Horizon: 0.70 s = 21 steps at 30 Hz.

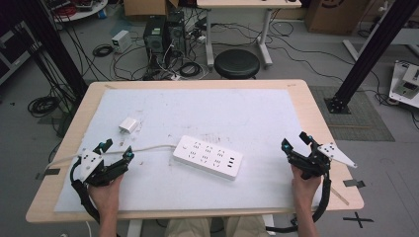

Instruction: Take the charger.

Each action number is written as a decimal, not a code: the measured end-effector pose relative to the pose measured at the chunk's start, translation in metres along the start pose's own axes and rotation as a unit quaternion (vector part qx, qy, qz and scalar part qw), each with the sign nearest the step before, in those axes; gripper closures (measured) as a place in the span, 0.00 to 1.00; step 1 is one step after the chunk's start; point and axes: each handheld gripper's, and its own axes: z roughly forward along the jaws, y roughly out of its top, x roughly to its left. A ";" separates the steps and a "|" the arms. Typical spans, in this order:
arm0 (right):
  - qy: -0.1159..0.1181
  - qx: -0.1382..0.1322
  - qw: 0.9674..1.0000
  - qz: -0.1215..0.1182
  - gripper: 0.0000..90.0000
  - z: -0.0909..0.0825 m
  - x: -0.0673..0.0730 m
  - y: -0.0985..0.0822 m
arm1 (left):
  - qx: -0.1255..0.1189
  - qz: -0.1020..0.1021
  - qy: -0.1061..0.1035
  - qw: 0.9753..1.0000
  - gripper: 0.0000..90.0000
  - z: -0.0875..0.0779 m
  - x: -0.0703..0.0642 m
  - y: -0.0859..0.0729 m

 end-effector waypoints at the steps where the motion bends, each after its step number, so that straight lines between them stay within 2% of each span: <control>1: -0.006 0.006 1.000 -0.014 0.21 0.001 0.003 0.000 | 0.000 0.000 0.000 1.000 0.29 0.000 0.000 0.000; 3: -0.006 0.006 1.000 -0.014 0.21 0.001 0.003 0.000 | -0.005 -0.008 -0.001 1.000 0.30 -0.001 0.001 0.000; 4: -0.028 0.032 0.998 -0.054 0.21 0.005 0.014 -0.001 | -0.008 -0.012 -0.003 1.000 0.30 -0.002 0.002 0.000; 7: -0.033 0.044 0.996 -0.073 0.21 0.008 0.018 -0.001 | -0.004 -0.008 -0.004 1.000 0.30 -0.001 0.001 0.000; 10: -0.039 0.026 0.995 -0.092 0.21 0.007 0.021 0.000 | -0.005 -0.007 -0.005 1.000 0.30 -0.001 0.002 0.000; 12: -0.045 0.021 0.994 -0.098 0.21 0.006 0.022 0.000 | -0.011 -0.007 -0.014 1.000 0.33 -0.002 0.003 0.000; 15: -0.044 0.027 0.994 -0.091 0.20 0.008 0.022 0.000 | -0.017 -0.012 -0.016 1.000 0.36 -0.003 0.003 -0.001; 16: -0.044 0.028 0.994 -0.098 0.20 0.009 0.021 0.000 | -0.016 -0.012 -0.015 1.000 0.35 -0.003 0.003 -0.001; 20: -0.040 0.035 0.994 -0.094 0.21 0.010 0.021 0.000 | -0.010 -0.010 -0.010 1.000 0.35 0.000 0.003 -0.001; 21: -0.039 0.038 0.994 -0.092 0.20 0.010 0.022 0.000 | -0.006 -0.017 -0.011 1.000 0.35 0.001 0.003 -0.002</control>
